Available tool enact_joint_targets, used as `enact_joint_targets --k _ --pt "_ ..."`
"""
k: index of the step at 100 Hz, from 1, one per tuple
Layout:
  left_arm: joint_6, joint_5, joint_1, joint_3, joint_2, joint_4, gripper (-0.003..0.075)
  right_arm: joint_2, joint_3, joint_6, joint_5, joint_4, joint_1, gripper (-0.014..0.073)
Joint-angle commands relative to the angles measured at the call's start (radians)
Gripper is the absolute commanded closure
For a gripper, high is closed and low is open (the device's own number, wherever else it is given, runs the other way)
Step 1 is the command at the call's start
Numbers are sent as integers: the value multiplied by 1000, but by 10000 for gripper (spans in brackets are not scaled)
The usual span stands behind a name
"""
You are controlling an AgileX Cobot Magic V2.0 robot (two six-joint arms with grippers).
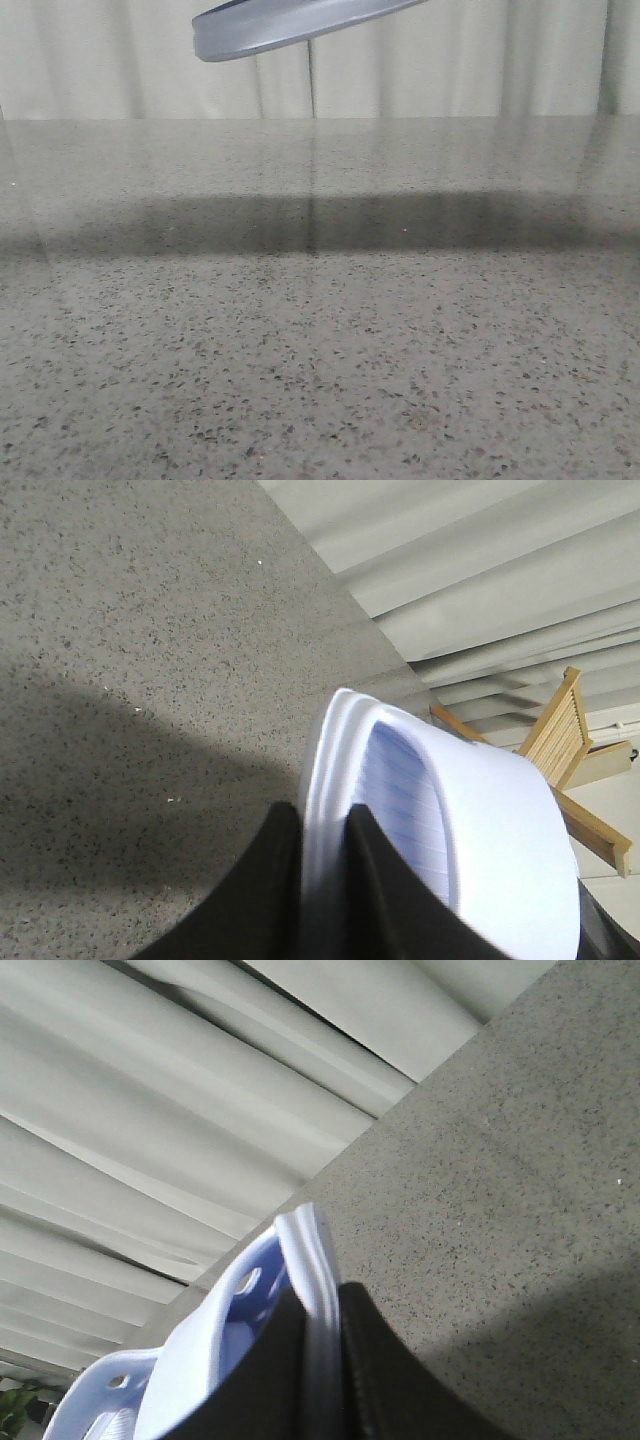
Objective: Insert blue slippers together front up
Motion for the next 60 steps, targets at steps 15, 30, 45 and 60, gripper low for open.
enact_joint_targets --k 15,30,45,60 --pt "19 28 -2 -28 -12 -63 704 -13 -36 -3 -67 13 9 696" --pt "19 28 -2 -28 -12 -63 704 -11 -36 -3 -78 13 47 696" --pt "19 36 -4 -28 -12 -67 704 -11 -36 -3 -113 15 63 696" --pt "23 39 -4 -28 -12 -74 704 -11 -36 -3 -115 15 63 696"
